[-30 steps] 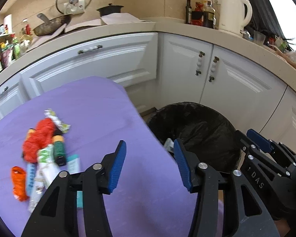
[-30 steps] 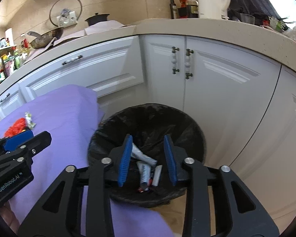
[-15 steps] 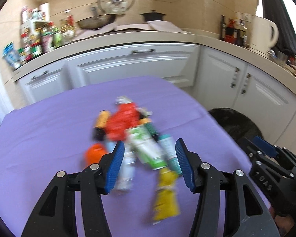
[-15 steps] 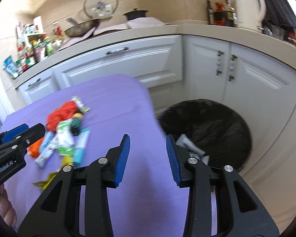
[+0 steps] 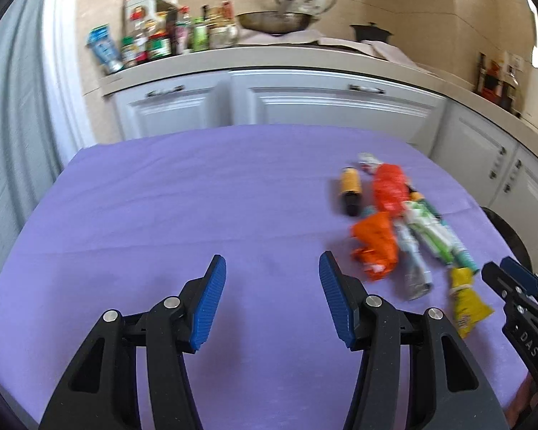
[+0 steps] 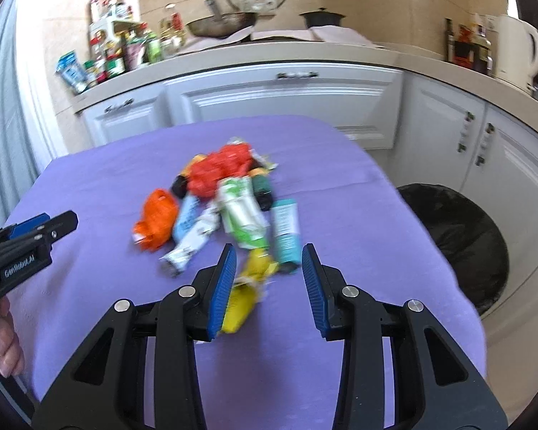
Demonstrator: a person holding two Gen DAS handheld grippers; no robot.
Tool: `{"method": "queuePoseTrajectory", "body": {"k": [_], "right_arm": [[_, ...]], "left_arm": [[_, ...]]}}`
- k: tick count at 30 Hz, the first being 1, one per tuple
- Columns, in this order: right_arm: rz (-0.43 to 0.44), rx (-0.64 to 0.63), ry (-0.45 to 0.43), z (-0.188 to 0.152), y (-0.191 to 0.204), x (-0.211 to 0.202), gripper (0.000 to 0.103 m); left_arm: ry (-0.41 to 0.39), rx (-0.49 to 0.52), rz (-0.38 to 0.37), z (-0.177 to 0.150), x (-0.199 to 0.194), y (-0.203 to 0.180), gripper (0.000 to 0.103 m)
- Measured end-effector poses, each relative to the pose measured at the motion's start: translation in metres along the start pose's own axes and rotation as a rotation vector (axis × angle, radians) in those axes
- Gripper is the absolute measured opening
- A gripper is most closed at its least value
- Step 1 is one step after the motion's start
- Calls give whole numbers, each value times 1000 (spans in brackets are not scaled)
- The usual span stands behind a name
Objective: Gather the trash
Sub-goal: 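Move the right tool back to the table and grasp the yellow wrapper, then lift the yellow wrapper with the right tool toward the black bin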
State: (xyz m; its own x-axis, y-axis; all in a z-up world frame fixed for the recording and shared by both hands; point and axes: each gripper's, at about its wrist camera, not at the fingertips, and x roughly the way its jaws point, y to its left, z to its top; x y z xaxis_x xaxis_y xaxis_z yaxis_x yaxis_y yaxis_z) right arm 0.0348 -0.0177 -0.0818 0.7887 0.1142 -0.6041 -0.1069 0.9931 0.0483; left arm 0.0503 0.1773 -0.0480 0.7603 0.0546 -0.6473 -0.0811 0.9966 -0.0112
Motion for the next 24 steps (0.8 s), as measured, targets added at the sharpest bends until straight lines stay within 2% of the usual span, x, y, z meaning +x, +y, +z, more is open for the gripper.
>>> {"method": "queuePoseTrajectory", "body": {"k": [8,13,19,21,22,24], "right_arm": [[-18,-37,43,-12,25,10,38],[-49,-20,59,-16,21,13,39],[-24,2,94,-22,16,19,38],[-11,-1,101,-23,17,19,32],[-6,-4,104,-24,17,20,24],[-5,-13,99,-24,18,18,24]], "left_arm": [[9,-52,22,-11,1,37,54],[15,-60,7,-15,1,41,54],[13,-54,-23,-17,-2,32,54],[14,-51,-32,-17,-2,29,54],[15,-49,-36,-17,-3,27,54],[15,-46,-41,-18,-3,23,54]]}}
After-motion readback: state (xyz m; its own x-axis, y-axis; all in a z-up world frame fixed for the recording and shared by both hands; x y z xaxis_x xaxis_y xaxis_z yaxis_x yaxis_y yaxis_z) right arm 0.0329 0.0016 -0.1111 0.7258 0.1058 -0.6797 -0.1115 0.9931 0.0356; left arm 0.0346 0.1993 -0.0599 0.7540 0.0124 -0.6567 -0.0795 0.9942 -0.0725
